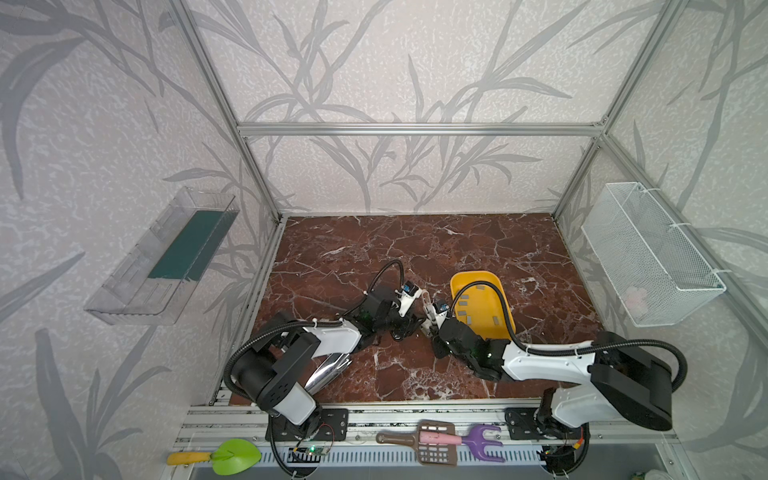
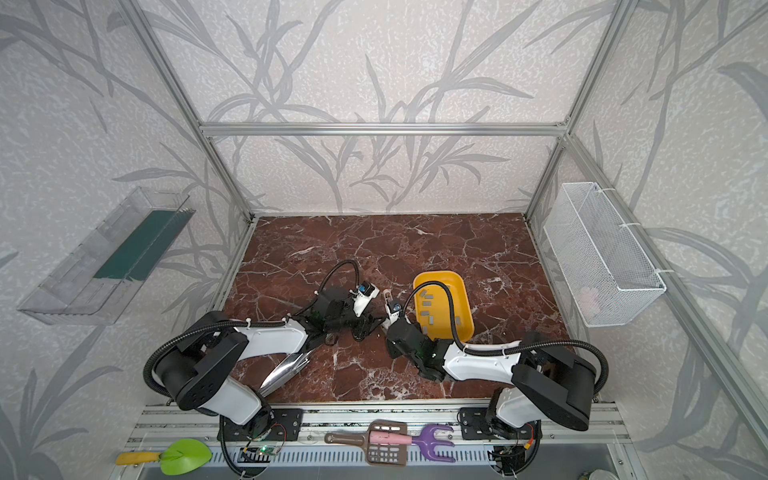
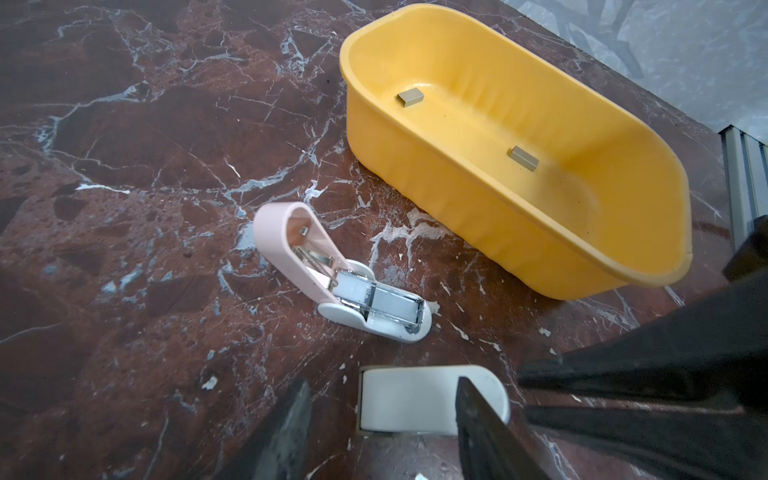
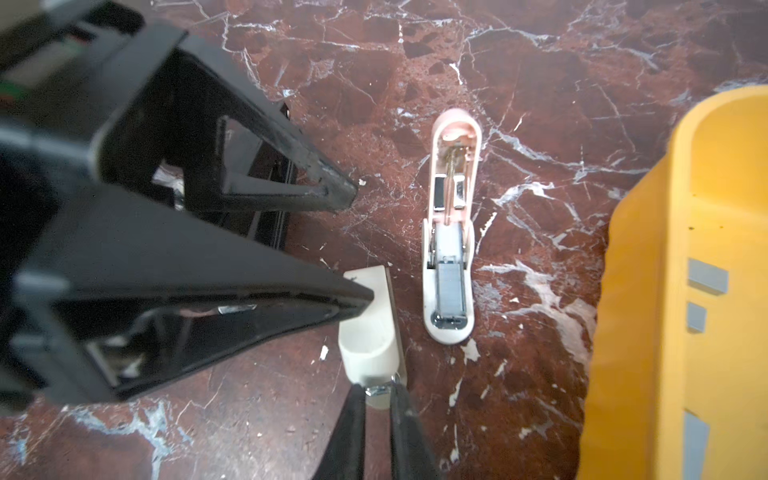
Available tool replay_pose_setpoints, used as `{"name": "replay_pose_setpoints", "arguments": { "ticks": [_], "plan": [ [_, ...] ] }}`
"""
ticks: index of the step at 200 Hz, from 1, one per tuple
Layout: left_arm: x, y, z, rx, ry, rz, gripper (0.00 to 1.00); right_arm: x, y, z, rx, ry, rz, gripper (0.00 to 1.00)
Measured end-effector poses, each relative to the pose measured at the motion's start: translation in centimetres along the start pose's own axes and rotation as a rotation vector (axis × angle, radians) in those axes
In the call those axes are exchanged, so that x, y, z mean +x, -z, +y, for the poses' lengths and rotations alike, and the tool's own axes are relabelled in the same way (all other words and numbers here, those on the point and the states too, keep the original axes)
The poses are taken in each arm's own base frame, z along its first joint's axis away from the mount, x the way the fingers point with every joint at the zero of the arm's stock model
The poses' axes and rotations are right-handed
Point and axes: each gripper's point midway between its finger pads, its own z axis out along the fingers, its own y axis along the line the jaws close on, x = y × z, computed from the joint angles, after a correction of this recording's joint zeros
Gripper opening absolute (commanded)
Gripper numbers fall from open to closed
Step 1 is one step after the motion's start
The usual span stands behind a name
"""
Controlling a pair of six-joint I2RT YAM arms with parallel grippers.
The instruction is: Load the staples into the stapler
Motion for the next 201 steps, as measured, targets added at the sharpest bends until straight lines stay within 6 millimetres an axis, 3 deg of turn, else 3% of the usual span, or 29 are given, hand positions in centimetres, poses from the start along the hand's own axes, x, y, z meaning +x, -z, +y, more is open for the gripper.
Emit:
{"name": "replay_pose_setpoints", "arguments": {
  "ticks": [42, 99, 141, 201],
  "plan": [
    [0.3, 0.1, -0.6, 0.011, -0.017, -0.001, 0.55, -2.0, 1.2, 0.4, -0.029, -0.025, -0.061, 0.16],
    [0.4, 0.0, -0.9, 0.002, -0.033, -0.003, 0.53, -1.3, -0.6, 0.7, 0.000, -0.006, -0.016, 0.13],
    [0.6, 0.0, -0.7, -0.011, -0.038, -0.001, 0.53, 0.5, -2.1, 0.2, 0.041, 0.012, 0.037, 0.11],
    [0.6, 0.0, -0.6, -0.020, -0.040, -0.002, 0.53, 0.9, -2.2, 0.0, 0.044, -0.019, 0.031, 0.10]
  ]
}}
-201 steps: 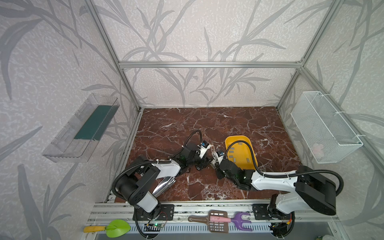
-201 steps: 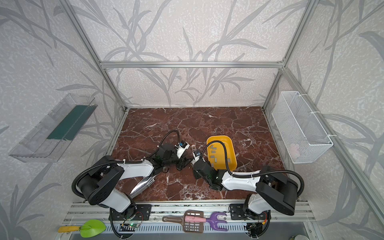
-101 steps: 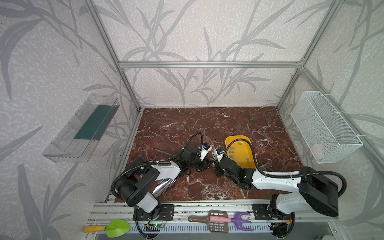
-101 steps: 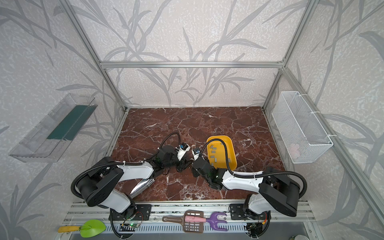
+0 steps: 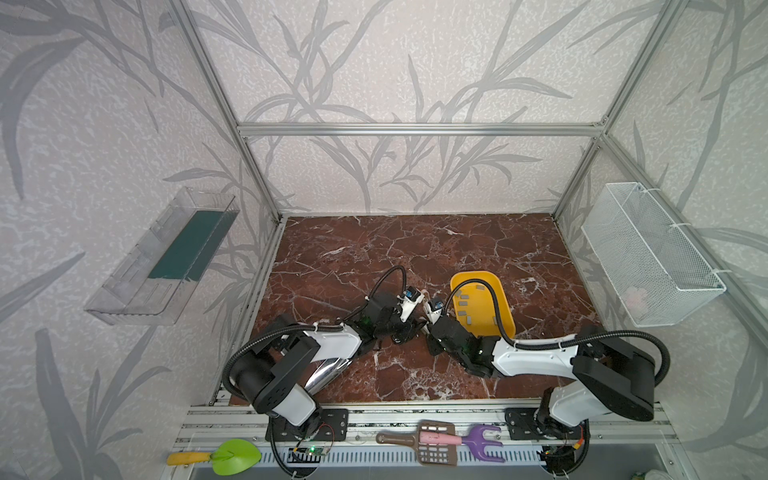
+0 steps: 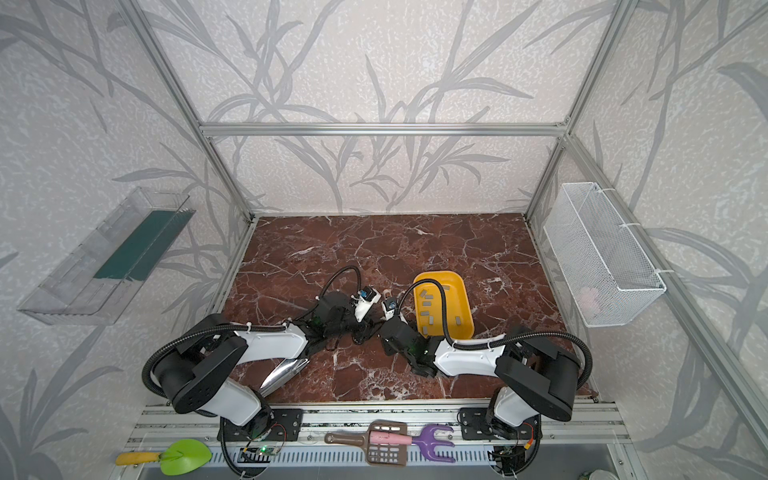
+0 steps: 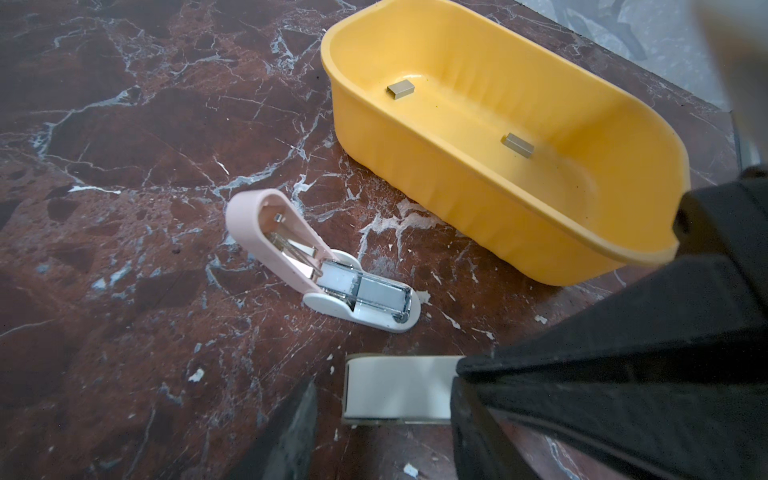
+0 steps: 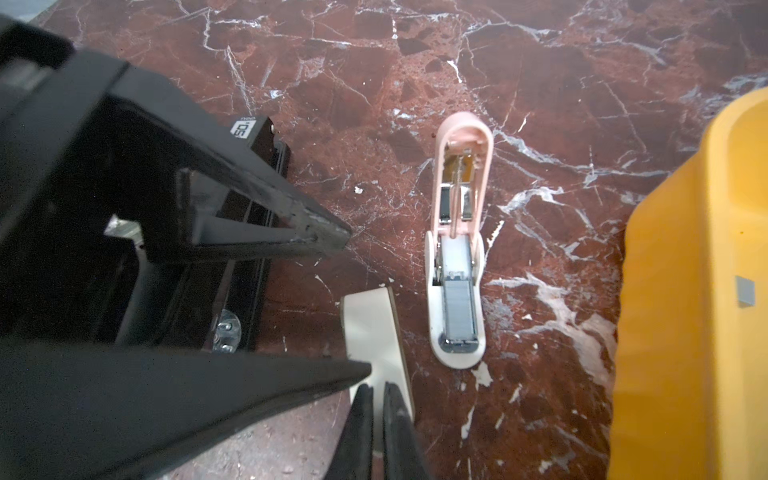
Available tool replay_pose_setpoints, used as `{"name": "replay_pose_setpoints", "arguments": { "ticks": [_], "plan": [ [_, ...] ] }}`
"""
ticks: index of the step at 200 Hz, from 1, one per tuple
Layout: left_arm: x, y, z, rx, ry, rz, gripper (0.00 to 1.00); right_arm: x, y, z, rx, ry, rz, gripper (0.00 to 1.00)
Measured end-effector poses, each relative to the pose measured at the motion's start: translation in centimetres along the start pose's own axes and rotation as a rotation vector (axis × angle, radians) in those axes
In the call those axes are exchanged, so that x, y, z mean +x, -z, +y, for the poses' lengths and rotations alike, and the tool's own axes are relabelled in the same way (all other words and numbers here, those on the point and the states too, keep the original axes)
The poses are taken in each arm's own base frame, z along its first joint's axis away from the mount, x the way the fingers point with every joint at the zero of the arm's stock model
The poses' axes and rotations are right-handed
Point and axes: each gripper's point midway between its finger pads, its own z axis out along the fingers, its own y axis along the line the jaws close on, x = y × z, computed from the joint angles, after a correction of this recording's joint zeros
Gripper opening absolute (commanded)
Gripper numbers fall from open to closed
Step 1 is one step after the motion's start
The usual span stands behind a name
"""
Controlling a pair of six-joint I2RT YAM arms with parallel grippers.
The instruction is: Load the staples into the stapler
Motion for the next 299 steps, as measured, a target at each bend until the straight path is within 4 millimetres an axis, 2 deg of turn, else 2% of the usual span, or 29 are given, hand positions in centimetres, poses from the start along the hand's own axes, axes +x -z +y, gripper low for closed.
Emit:
{"name": "replay_pose_setpoints", "arguments": {
  "ticks": [84, 174, 197, 251, 299],
  "plan": [
    [0.1, -0.1, 0.2, -0.013, 0.000, 0.003, 0.53, 0.2, -1.1, 0.1, -0.008, -0.060, -0.040, 0.09],
    [0.2, -0.7, 0.6, -0.039, -0.005, 0.016, 0.52, 0.7, -0.8, 0.3, -0.009, -0.069, -0.076, 0.09],
    [0.3, -0.9, 0.8, -0.049, -0.008, 0.018, 0.52, 1.1, -1.2, 0.3, -0.003, -0.078, -0.076, 0.09],
    [0.1, -1.1, 1.9, -0.096, -0.006, 0.005, 0.51, 0.6, -2.2, 1.0, -0.005, -0.112, -0.142, 0.08],
    [0.0, -1.2, 2.1, -0.118, -0.004, 0.015, 0.52, 0.1, -1.4, 0.8, 0.004, -0.099, -0.128, 0.17]
  ]
}}
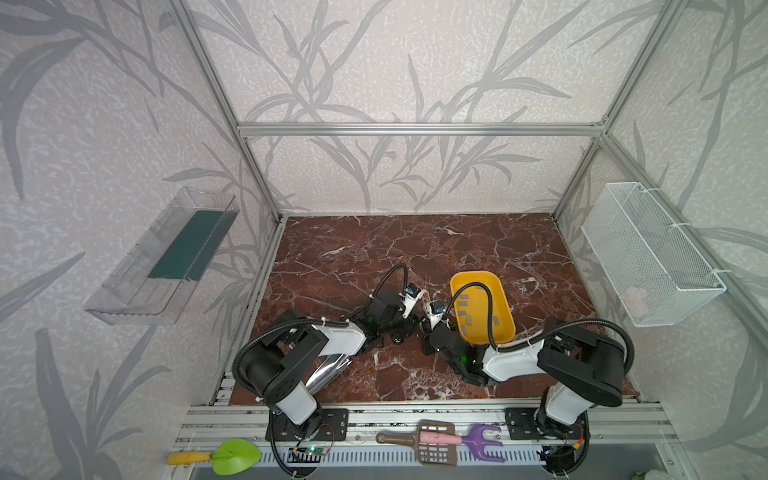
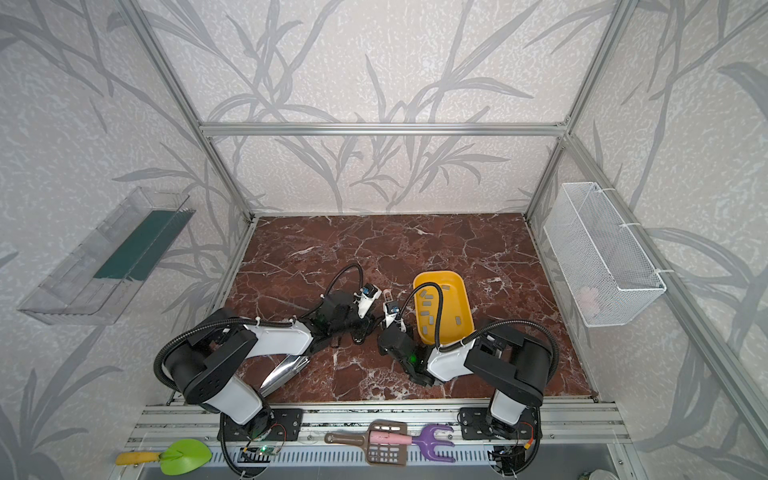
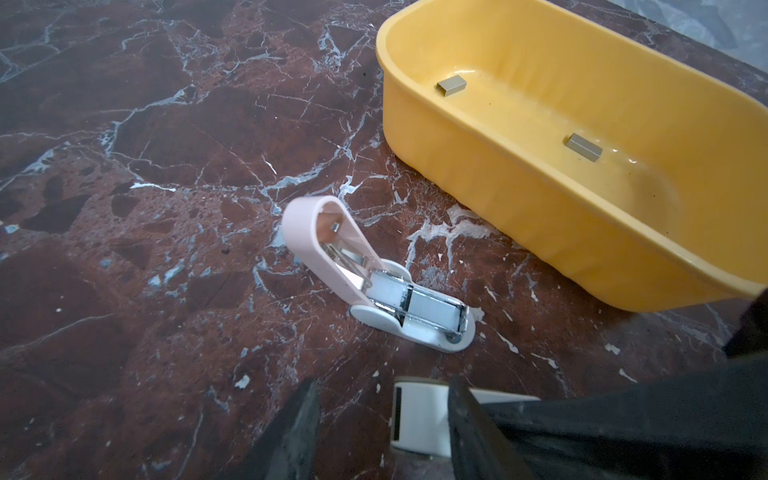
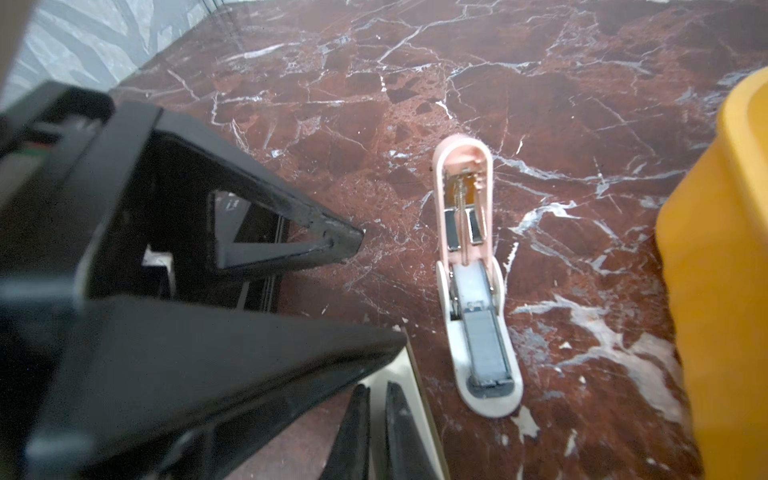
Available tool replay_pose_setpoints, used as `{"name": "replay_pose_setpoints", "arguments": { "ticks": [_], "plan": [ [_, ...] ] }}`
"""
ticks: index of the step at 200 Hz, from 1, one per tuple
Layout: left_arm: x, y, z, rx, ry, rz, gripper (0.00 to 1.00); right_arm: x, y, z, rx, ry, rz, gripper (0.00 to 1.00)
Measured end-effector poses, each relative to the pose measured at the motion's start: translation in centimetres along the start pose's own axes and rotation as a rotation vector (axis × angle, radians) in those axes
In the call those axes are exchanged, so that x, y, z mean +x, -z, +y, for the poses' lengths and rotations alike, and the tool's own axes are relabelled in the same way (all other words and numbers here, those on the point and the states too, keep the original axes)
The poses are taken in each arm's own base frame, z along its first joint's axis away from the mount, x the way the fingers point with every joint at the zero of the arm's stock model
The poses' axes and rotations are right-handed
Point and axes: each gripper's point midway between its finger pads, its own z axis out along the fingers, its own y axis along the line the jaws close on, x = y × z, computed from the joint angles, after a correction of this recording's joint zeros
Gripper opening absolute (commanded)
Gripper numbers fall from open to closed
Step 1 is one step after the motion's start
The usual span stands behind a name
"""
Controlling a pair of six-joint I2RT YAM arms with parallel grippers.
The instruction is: Load the staples into the stapler
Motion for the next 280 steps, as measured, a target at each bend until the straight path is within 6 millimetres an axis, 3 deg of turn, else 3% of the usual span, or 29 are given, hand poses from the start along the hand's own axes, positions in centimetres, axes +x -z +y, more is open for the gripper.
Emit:
{"name": "replay_pose_setpoints", "arguments": {
  "ticks": [32, 96, 145, 179, 200, 218, 229, 253, 280],
  "plan": [
    [-0.2, -0.1, 0.8, -0.050, 0.019, 0.037, 0.52, -0.2, 1.0, -0.4, 0.036, 0.067, 0.063, 0.21],
    [-1.6, 1.3, 4.0, -0.227, 0.092, 0.030, 0.58, -4.1, 2.4, 0.0, 0.073, 0.118, 0.056, 0.26],
    [-4.0, 3.6, 5.6, -0.296, 0.153, -0.058, 0.65, -2.1, 2.3, -3.4, 0.156, 0.105, 0.121, 0.30],
    [-4.2, 5.3, 5.7, -0.305, 0.179, -0.099, 0.69, -0.5, 2.2, -6.1, 0.215, 0.077, 0.167, 0.39],
    [-4.7, 5.8, 5.6, -0.300, 0.184, -0.116, 0.69, 0.1, 2.3, -7.2, 0.243, 0.064, 0.184, 0.48],
    [-4.9, 6.0, 5.5, -0.297, 0.188, -0.126, 0.69, 0.3, 2.3, -7.8, 0.259, 0.052, 0.191, 0.66],
    [-4.9, 6.0, 5.5, -0.297, 0.191, -0.126, 0.70, 0.5, 2.4, -8.3, 0.271, 0.045, 0.194, 0.71],
    [-4.5, 6.0, 5.5, -0.297, 0.197, -0.119, 0.70, 0.9, 2.7, -9.3, 0.289, 0.043, 0.201, 0.70],
    [-4.5, 6.1, 5.9, -0.303, 0.220, -0.123, 0.71, 1.1, 2.6, -8.8, 0.251, 0.068, 0.210, 0.62]
  ]
}}
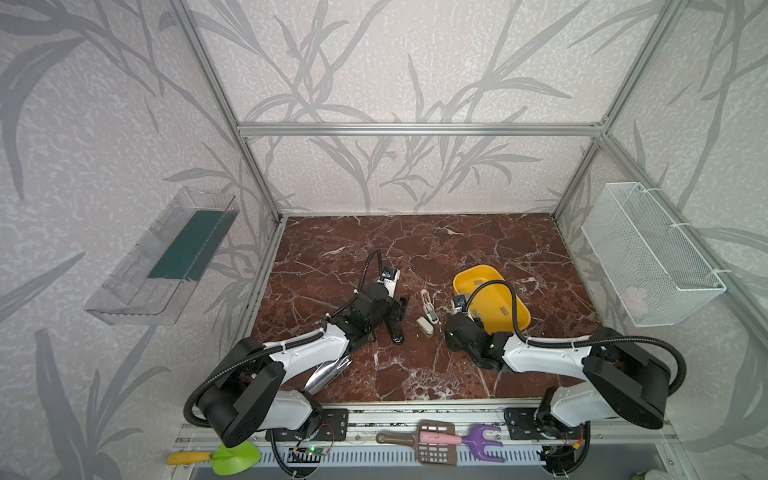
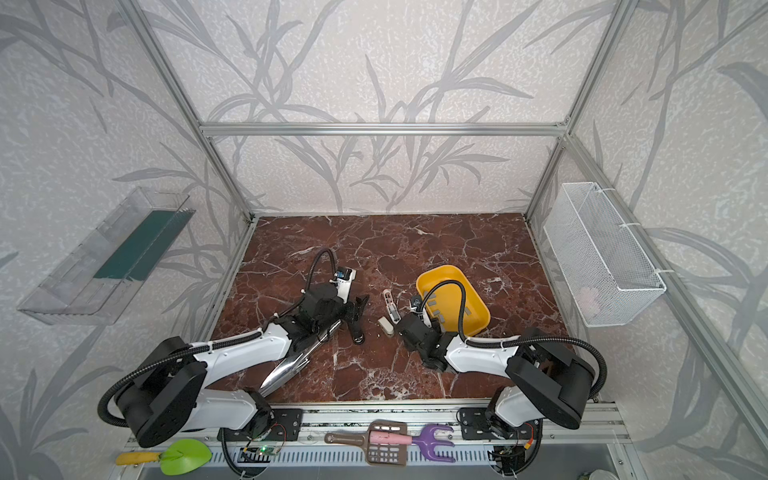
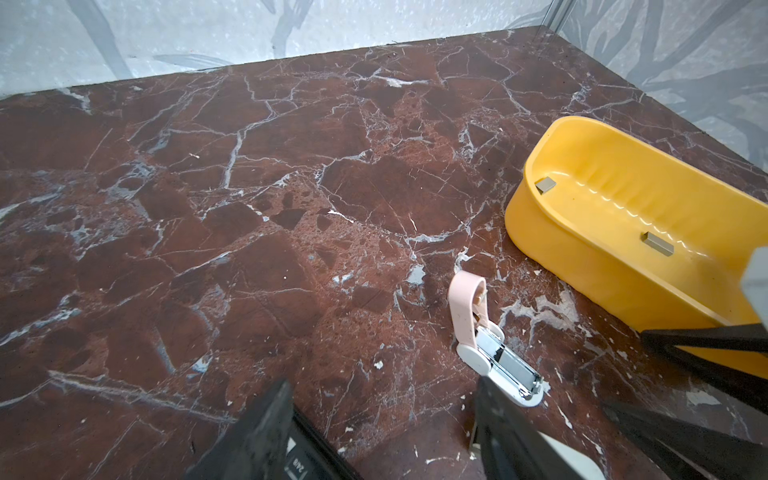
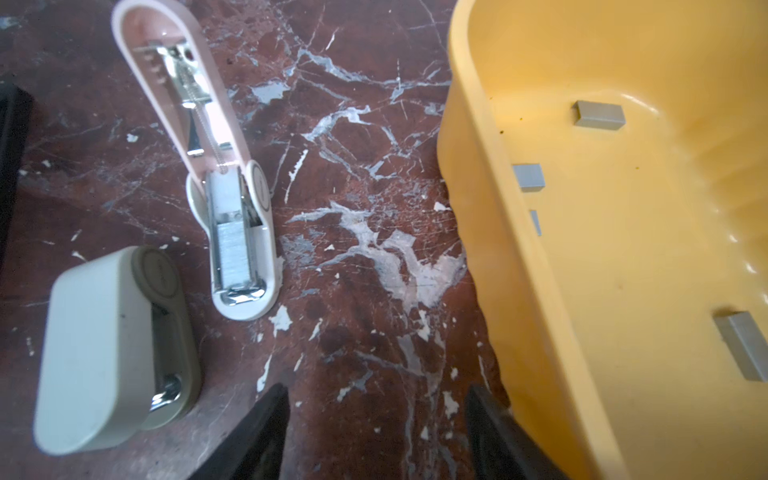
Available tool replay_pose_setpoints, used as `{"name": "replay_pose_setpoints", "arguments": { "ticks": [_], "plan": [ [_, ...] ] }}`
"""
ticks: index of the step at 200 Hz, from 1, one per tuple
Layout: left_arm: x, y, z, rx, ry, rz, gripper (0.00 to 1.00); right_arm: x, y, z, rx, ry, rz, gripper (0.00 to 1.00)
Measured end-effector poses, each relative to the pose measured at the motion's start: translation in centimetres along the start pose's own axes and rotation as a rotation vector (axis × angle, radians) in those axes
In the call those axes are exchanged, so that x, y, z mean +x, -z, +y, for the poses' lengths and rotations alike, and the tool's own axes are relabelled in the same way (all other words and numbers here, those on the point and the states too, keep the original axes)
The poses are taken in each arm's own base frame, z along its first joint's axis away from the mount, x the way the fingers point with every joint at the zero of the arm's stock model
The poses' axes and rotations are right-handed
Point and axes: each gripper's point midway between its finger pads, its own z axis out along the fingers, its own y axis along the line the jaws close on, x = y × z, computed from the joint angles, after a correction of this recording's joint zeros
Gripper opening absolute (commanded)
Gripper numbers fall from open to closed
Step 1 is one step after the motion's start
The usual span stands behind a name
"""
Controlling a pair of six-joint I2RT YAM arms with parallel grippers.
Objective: Load the staples into the stapler
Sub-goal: 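Lift the left gripper off while the right gripper moves onto the pink stapler, then swing the pink stapler's cover down with the left gripper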
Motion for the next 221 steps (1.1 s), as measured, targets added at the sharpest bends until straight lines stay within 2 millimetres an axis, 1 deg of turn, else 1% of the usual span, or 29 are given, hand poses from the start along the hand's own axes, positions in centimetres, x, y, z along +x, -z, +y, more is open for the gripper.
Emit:
{"name": "replay_pose_setpoints", "arguments": {
  "ticks": [23, 79, 92, 115, 131, 144, 166, 184, 205, 221],
  "plan": [
    [0.0, -0.1, 0.4, -0.003, 0.028, 0.001, 0.71, -0.4, -0.4, 1.0, -0.033, 0.016, -0.001, 0.60],
    [0.4, -0.6, 2.2, -0.001, 0.117, 0.029, 0.71, -0.9, -2.6, 3.7, -0.081, 0.053, 0.019, 0.60],
    [0.8, -0.9, 2.4, 0.007, 0.136, 0.043, 0.71, -0.8, -3.1, 4.1, -0.087, 0.059, 0.024, 0.56],
    [1.3, -1.2, 2.8, 0.014, 0.154, 0.063, 0.71, -0.9, -3.6, 4.6, -0.099, 0.061, 0.015, 0.47],
    [1.2, -1.5, 2.6, 0.025, 0.157, 0.068, 0.71, -1.1, -3.7, 4.8, -0.103, 0.063, 0.008, 0.42],
    [0.9, -1.8, 2.6, 0.030, 0.162, 0.069, 0.71, -1.2, -4.0, 5.0, -0.105, 0.063, -0.001, 0.40],
    [0.4, -2.7, 2.7, 0.035, 0.175, 0.074, 0.71, -1.6, -4.4, 5.2, -0.110, 0.057, -0.017, 0.38],
    [0.6, -3.5, 3.1, 0.029, 0.190, 0.089, 0.71, -1.8, -4.6, 5.3, -0.114, 0.054, -0.027, 0.36],
    [1.1, -4.6, 3.7, 0.018, 0.198, 0.113, 0.71, -1.9, -4.8, 5.4, -0.116, 0.054, -0.034, 0.29],
    [1.2, -5.7, 3.9, 0.013, 0.198, 0.129, 0.71, -2.0, -4.8, 5.4, -0.116, 0.056, -0.037, 0.26]
  ]
}}
